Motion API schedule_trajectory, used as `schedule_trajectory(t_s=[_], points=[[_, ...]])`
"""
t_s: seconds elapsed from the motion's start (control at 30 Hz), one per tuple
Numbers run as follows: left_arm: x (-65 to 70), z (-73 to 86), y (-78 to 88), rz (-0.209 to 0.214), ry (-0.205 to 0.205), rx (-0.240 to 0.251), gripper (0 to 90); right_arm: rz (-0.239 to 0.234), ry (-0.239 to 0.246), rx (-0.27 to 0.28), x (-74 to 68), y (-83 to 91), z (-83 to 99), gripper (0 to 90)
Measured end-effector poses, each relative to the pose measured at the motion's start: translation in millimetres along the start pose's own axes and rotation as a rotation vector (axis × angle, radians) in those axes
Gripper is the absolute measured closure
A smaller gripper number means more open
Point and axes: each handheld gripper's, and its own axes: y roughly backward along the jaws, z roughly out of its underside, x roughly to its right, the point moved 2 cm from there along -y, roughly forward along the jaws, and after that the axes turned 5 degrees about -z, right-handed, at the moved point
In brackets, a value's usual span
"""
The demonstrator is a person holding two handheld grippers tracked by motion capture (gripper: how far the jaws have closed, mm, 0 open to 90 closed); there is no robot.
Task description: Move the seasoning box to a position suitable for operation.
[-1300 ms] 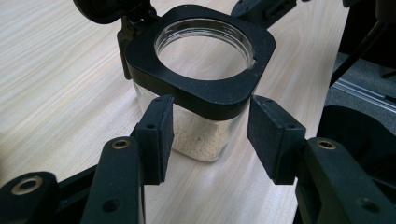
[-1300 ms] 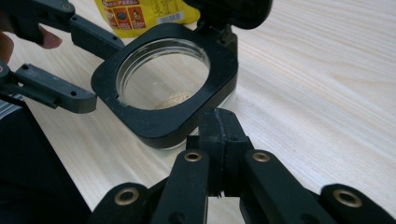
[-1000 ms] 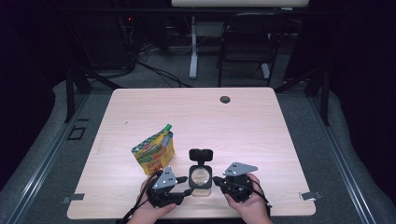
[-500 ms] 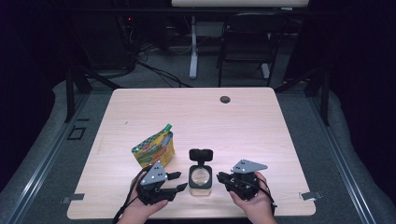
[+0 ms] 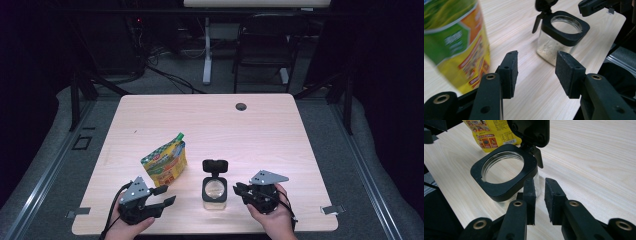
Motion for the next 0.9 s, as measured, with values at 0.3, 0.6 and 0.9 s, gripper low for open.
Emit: schedule_trajectory(t_s=[0.3,0.6,0.9], points=[[-19.8,9.2,10.9,-0.076,0.069,-0.006,53.6,0.007,0.003,-0.008,2.7,-1.2,2.0,78.7],[-35.0,12.3,21.1,-0.111,0.102,0.010,50.0,0.008,-0.018,-0.004,8.2,-2.4,4.5,77.9],[-49.4,14.3,16.0,-0.108,0.176,0.011,46.1,0.008,-0.021,-0.007,7.3,-3.6,4.4,76.7]])
